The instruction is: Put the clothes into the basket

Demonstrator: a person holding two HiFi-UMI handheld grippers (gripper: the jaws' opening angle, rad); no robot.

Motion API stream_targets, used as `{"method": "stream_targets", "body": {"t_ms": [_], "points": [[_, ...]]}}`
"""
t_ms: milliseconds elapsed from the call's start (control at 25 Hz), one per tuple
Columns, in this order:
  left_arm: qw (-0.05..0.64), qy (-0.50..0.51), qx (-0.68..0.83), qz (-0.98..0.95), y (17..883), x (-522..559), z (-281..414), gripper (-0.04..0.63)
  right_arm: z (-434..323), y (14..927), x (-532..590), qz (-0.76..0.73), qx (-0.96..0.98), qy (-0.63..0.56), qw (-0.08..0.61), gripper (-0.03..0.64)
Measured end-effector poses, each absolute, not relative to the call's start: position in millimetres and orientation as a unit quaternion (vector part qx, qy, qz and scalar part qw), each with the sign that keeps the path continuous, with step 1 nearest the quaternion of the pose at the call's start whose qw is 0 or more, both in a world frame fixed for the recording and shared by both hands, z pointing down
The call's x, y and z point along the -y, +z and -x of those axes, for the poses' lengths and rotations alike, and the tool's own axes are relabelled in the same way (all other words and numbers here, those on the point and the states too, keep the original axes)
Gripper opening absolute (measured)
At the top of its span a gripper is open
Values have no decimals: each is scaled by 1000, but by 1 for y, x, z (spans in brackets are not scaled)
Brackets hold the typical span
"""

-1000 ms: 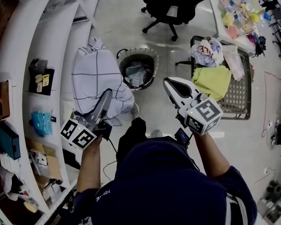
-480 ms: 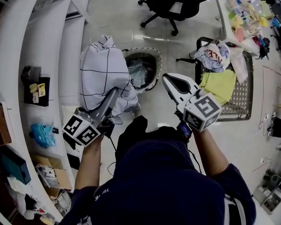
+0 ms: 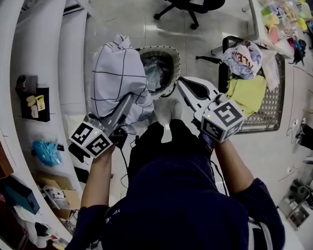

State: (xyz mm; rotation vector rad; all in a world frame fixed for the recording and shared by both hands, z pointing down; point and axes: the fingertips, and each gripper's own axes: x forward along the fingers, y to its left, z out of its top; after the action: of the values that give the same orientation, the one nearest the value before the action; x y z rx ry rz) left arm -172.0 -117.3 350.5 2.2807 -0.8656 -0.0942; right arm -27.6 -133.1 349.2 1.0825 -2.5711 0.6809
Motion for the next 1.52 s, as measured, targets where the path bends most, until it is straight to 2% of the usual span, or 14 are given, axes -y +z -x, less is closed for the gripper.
{"method": "stream_targets", "body": {"t_ms": [560,1520], "points": [[387,28,358,-849,454,156,132,112,7,450,176,-345,876,291,170,8],[443,188,325,-815,673,178,81,112,-26,596,180,-346,845,339,228,8]]}}
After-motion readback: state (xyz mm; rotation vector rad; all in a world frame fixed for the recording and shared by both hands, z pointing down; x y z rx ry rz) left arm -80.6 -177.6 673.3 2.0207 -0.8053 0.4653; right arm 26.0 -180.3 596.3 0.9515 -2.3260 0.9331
